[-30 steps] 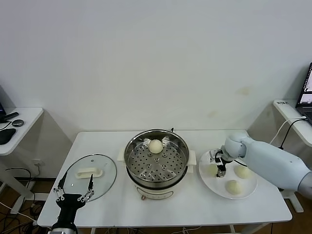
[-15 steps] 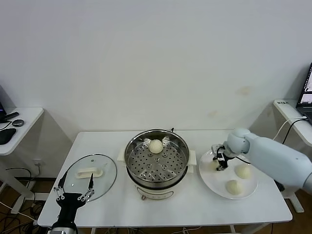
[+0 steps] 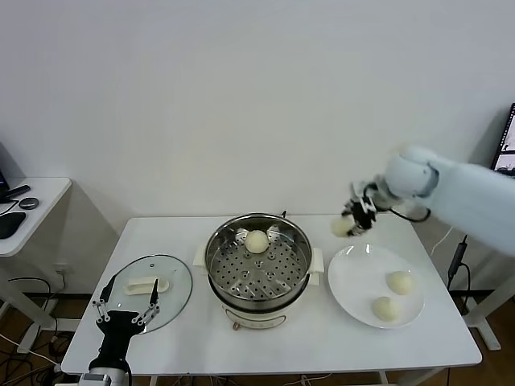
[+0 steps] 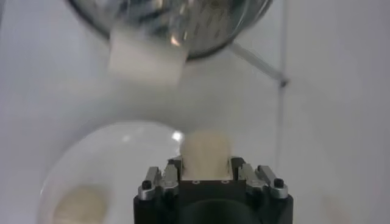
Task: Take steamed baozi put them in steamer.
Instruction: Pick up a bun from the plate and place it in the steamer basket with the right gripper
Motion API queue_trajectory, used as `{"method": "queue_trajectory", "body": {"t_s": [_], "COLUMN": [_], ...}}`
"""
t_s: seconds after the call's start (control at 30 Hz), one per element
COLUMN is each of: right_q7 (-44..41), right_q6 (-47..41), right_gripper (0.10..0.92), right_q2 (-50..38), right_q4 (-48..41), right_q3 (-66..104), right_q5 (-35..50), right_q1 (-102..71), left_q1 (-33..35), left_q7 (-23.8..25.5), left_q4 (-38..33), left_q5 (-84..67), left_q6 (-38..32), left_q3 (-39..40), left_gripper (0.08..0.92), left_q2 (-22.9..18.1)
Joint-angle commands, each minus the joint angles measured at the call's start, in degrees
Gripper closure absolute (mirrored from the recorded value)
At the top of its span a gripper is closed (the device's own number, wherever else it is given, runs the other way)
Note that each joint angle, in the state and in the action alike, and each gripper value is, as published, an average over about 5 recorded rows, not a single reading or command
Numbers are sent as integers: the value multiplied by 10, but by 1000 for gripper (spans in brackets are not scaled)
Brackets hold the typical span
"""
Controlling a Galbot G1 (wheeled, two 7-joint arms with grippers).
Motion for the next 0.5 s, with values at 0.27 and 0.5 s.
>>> {"method": "queue_trajectory", "body": {"t_s": [0.27, 0.5], "right_q7": [136, 144], "right_q6": [-165, -167], "right_gripper": [531, 532], "right_q2": [261, 329], "right_q4": [13, -56], "right_q3": [-69, -69], "right_q5": [233, 217], "right_q1": [52, -16], "left_q1": [-3, 0], "left_q7": [-6, -8], "left_q4": [1, -5], "left_q5": [11, 10], "left_q6": [-2, -3], "left_q3": [-4, -4], "left_gripper": [177, 177], "left_q2": [-9, -22]}}
